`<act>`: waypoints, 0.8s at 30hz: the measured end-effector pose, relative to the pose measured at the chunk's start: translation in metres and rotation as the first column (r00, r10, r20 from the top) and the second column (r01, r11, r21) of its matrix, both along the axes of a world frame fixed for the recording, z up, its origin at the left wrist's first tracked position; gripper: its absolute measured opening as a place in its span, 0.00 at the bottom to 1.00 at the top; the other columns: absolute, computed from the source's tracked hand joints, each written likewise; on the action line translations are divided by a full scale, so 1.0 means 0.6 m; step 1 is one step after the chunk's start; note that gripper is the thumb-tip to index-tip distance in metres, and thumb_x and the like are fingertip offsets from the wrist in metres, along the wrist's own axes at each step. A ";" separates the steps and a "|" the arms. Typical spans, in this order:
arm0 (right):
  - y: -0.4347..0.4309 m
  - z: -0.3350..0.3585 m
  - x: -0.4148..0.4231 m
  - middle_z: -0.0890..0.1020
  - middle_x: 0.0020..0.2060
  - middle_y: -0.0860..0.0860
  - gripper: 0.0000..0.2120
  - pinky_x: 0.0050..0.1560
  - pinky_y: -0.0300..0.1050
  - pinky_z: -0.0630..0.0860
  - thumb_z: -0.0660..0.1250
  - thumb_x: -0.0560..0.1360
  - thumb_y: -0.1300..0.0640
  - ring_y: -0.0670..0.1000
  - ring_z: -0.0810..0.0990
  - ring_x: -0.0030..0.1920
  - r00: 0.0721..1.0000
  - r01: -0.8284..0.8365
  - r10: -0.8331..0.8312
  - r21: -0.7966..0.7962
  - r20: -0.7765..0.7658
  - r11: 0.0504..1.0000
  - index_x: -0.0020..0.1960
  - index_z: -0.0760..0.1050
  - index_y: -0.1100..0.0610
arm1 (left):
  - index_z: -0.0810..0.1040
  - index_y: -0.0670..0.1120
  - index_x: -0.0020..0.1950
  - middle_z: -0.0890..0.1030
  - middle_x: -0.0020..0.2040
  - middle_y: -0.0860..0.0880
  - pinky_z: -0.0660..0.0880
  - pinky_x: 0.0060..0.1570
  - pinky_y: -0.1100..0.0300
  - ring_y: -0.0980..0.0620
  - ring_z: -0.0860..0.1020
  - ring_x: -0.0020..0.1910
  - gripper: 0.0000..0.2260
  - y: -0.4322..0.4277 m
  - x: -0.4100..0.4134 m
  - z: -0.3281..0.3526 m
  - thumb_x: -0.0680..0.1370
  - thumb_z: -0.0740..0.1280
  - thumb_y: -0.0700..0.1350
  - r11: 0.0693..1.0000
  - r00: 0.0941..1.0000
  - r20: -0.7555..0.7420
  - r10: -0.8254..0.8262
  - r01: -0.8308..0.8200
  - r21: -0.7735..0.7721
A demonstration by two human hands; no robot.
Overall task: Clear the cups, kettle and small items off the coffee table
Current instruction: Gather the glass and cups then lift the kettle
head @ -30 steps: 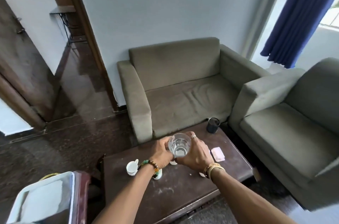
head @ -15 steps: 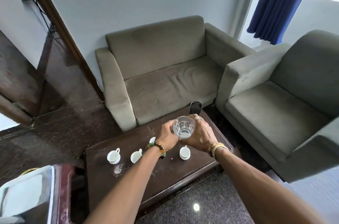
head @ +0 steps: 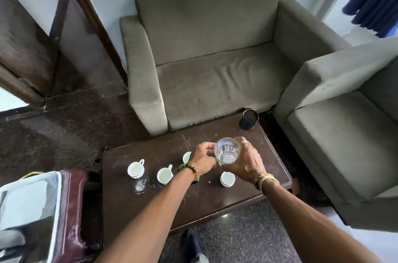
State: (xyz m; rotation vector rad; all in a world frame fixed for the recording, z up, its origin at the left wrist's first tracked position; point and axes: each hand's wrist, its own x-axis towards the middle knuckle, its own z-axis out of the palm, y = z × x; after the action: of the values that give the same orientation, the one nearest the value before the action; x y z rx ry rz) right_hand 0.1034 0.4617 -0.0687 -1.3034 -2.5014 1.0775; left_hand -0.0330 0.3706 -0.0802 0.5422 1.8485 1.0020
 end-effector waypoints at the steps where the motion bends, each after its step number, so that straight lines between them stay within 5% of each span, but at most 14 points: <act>1: 0.006 -0.009 -0.014 0.80 0.51 0.50 0.38 0.46 0.38 0.68 0.77 0.54 0.39 0.53 0.80 0.51 1.000 -0.009 0.009 -0.007 -0.005 1.000 0.60 0.72 0.53 | 0.77 0.47 0.54 0.81 0.44 0.54 0.78 0.38 0.57 0.55 0.79 0.45 0.23 0.004 -0.012 -0.009 0.65 0.68 0.25 1.000 1.000 0.009 0.015 -0.015 -0.008; 10: 0.073 -0.143 -0.129 0.80 0.54 0.52 0.38 0.52 0.45 0.74 0.81 0.57 0.47 0.57 0.80 0.55 0.985 -0.155 0.160 -0.072 0.071 0.985 0.62 0.72 0.56 | 0.78 0.48 0.64 0.81 0.58 0.50 0.78 0.56 0.53 0.50 0.78 0.58 0.31 0.037 -0.088 -0.128 0.63 0.68 0.28 0.983 0.988 0.008 0.155 -0.153 -0.105; 15: 0.111 -0.233 -0.191 0.80 0.56 0.54 0.38 0.53 0.43 0.73 0.82 0.58 0.49 0.57 0.79 0.57 0.971 -0.218 0.226 -0.093 0.081 0.972 0.64 0.71 0.57 | 0.75 0.51 0.66 0.79 0.57 0.53 0.75 0.48 0.63 0.51 0.77 0.59 0.29 0.062 -0.124 -0.196 0.67 0.67 0.31 0.960 0.972 0.010 0.234 -0.229 -0.163; 21: 0.155 -0.305 -0.260 0.79 0.61 0.57 0.42 0.59 0.51 0.75 0.82 0.60 0.50 0.59 0.78 0.60 0.952 -0.281 0.292 -0.111 0.094 0.953 0.68 0.69 0.62 | 0.72 0.45 0.69 0.77 0.64 0.46 0.76 0.60 0.55 0.49 0.75 0.63 0.31 0.097 -0.176 -0.252 0.68 0.66 0.28 0.945 0.960 0.048 0.277 -0.263 -0.192; 24: 0.170 -0.338 -0.287 0.78 0.60 0.55 0.42 0.58 0.51 0.76 0.82 0.59 0.51 0.59 0.78 0.60 0.947 -0.288 0.301 -0.122 0.112 0.950 0.68 0.69 0.60 | 0.72 0.46 0.69 0.78 0.62 0.48 0.76 0.49 0.64 0.49 0.76 0.61 0.30 0.114 -0.200 -0.272 0.69 0.65 0.29 0.944 0.963 0.020 0.268 -0.259 -0.203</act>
State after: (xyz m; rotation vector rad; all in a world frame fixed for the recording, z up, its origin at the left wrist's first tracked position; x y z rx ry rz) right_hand -0.0687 0.5639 -0.2716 -1.0753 -2.8420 1.2345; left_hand -0.1529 0.4389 -0.2431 0.1509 1.9867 0.9778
